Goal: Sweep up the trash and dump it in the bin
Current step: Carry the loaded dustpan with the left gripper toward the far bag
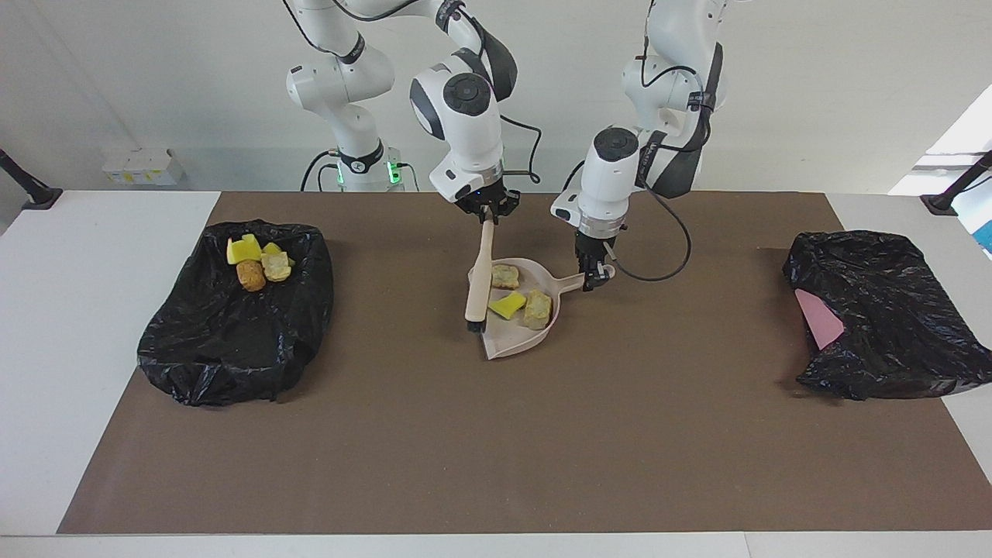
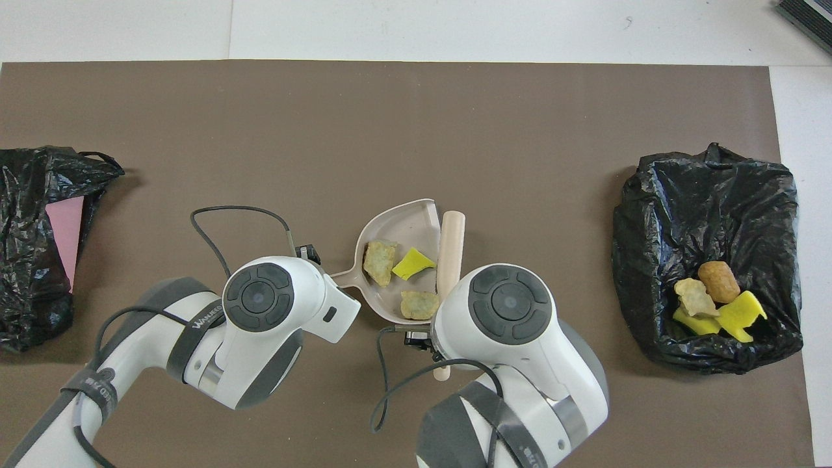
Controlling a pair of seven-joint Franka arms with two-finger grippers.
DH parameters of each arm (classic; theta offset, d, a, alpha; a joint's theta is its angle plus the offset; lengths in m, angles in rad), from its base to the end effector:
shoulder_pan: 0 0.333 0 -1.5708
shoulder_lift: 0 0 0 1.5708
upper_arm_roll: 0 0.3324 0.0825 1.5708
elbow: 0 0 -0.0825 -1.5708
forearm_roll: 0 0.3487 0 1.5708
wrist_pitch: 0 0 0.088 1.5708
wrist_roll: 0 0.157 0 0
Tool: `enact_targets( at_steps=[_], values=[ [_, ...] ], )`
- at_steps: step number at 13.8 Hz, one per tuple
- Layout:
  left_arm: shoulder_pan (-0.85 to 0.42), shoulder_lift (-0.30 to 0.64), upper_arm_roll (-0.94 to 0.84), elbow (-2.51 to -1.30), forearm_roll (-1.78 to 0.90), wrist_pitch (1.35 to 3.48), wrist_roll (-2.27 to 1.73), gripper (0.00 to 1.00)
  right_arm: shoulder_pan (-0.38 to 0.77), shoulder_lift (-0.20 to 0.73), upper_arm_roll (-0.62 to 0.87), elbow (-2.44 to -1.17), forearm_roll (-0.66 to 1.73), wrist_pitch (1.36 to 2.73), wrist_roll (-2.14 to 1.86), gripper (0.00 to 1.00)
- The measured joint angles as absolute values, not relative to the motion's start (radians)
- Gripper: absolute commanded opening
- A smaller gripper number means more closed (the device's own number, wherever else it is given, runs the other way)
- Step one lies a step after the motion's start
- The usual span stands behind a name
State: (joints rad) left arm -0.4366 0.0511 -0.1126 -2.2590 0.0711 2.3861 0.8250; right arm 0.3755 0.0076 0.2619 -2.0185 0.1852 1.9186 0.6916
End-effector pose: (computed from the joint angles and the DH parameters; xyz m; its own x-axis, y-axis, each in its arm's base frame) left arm 0.4387 -0.2647 0.3371 0.1458 -0.9892 0.0166 -0.9854 -0.1467 -0.0870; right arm 0.3939 0.3184 0.4220 0.9740 -0.1185 -0.1933 -0.1317 -0.9896 -0.0572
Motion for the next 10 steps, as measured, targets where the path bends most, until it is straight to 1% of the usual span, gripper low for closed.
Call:
enact_targets(
  at_steps=[3,10],
  values=[
    [-0.404,0.063,-0.111,-2.242,0.071,2.393,0.826,0.0,0.371,0.012,0.261,-1.978,0.137,1.88,0.632,0.0],
    [-0.256,0.16,-0.107,-2.101,0.066,2.365,0.964,0.0,0.388,0.009,0.265,-1.997,0.111,1.874,0.57,0.0]
  ],
)
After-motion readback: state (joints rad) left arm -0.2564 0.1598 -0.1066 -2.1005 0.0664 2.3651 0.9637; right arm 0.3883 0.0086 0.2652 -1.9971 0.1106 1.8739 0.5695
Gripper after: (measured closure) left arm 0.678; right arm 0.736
